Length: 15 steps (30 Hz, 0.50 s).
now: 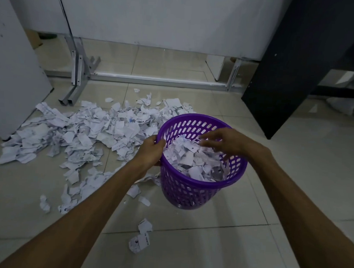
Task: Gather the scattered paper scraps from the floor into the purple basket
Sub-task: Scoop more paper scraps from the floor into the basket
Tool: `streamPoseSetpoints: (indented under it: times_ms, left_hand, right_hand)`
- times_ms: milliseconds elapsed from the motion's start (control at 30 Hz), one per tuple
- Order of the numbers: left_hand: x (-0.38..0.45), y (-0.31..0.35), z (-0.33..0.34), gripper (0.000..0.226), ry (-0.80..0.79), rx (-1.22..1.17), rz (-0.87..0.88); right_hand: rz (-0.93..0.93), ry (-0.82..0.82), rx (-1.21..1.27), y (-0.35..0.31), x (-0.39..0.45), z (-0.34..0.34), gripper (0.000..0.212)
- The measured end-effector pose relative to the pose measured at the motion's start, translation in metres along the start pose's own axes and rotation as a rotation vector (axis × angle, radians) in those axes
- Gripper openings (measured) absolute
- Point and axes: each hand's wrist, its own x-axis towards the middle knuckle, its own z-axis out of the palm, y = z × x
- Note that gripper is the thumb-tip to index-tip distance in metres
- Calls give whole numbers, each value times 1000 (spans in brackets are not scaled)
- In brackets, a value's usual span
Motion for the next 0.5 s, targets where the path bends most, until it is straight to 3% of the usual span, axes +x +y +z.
streamPoseSetpoints:
  times_ms: [67,167,333,500]
  left_hand:
    - [1,2,1,20,19,43,12]
    - [2,8,-1,19,67,66,51]
    - [8,36,-1,22,82,49,111]
    - [8,62,8,22,41,-1,136]
  right_hand:
    - [-29,275,-94,14,-3,-7,43]
    - [-17,522,-175,39,-10,-5,56]
    - [27,588,340,46,-20,-18,48]
    - [75,642,476,47,-24,-41,44]
